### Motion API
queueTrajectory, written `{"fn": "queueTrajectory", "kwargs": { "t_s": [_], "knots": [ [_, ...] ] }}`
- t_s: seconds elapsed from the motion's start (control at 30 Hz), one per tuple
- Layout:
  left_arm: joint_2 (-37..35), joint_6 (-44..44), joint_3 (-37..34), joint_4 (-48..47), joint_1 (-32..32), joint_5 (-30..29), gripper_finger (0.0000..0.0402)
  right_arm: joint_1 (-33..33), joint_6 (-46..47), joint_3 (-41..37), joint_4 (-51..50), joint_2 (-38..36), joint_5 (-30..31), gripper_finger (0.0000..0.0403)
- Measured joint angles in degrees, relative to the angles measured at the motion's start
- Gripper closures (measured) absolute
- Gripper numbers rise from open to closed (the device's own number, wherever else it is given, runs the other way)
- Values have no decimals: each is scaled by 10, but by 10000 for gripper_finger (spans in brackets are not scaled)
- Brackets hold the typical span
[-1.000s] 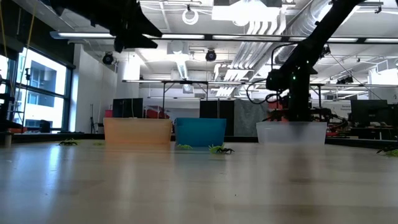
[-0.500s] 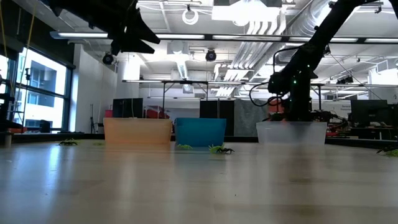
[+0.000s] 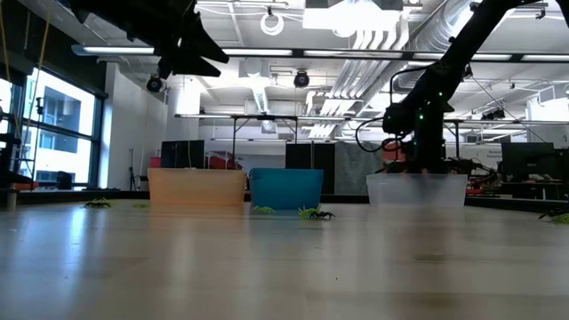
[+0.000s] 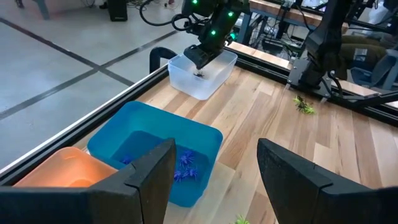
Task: Sort Halloween decoration
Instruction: Put the black spider toy into the transparent bin
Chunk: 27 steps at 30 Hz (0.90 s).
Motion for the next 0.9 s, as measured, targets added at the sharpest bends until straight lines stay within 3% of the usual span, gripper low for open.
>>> {"fn": "queueTrajectory", "kwargs": {
  "t_s": [0.3,0.57,0.73,0.9],
  "knots": [
    [0,-9,0,0,0,0,188,10,0,0,0,-22,-4,224],
    [0,-14,0,0,0,0,188,10,-5,0,18,-127,-26,199],
    [0,-13,0,0,0,0,188,26,-30,0,94,-227,-159,198],
    [0,4,0,0,0,1,188,96,-66,0,180,-309,-321,198]
  ]
}}
